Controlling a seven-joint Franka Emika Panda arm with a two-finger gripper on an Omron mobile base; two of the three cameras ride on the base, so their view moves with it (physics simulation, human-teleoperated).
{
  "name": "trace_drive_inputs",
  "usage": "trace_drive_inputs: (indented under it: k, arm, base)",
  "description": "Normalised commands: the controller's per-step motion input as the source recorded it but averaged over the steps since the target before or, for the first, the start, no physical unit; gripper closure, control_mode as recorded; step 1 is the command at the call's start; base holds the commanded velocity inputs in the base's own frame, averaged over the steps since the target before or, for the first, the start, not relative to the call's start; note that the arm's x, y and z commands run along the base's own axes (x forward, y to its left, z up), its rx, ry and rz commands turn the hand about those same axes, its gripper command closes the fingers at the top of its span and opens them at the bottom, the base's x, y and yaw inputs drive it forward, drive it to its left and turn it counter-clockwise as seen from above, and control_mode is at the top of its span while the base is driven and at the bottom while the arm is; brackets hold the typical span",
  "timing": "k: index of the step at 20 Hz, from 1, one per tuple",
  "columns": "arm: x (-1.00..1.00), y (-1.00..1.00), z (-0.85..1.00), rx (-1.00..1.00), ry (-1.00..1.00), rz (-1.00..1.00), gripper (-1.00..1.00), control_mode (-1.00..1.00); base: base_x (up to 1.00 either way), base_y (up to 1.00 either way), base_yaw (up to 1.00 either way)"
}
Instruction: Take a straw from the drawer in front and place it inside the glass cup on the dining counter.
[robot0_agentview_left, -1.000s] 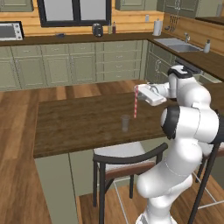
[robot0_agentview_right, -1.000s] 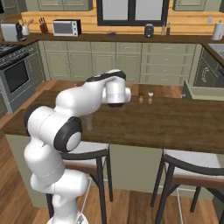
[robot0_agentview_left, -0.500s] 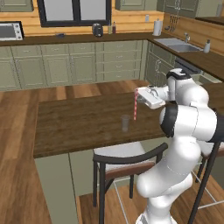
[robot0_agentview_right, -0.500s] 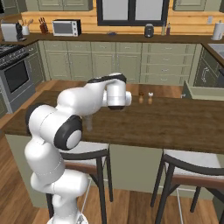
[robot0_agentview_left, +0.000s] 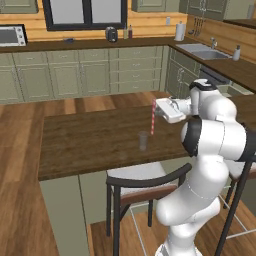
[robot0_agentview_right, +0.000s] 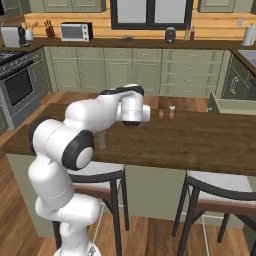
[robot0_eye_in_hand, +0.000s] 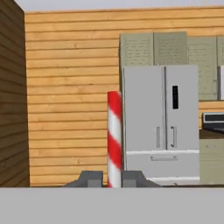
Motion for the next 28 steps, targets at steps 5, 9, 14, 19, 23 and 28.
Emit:
trace_drive_inputs:
  k: [5, 9, 14, 19, 23, 28]
  arm:
    - [0.16, 0.0, -0.09, -0.01, 0.0, -0.08, 1.0, -1.0]
    - [0.15, 0.0, -0.14, -0.01, 0.0, -0.08, 1.0, -1.0]
    - [0.15, 0.0, -0.19, -0.01, 0.0, -0.06, 1.0, -1.0]
    - [0.11, 0.0, -0.19, 0.0, 0.0, -0.05, 1.0, -1.0]
    - [0.14, 0.0, -0.16, 0.0, 0.0, -0.05, 1.0, -1.0]
    - [0.16, 0.01, -0.02, 0.0, 0.0, -0.03, 1.0, -1.0]
  base:
    - [0.0, 0.0, 0.0]
    - [0.0, 0.0, 0.0]
    - [0.0, 0.0, 0.0]
    - [0.0, 0.0, 0.0]
    - [0.0, 0.0, 0.0]
    - [0.0, 0.0, 0.0]
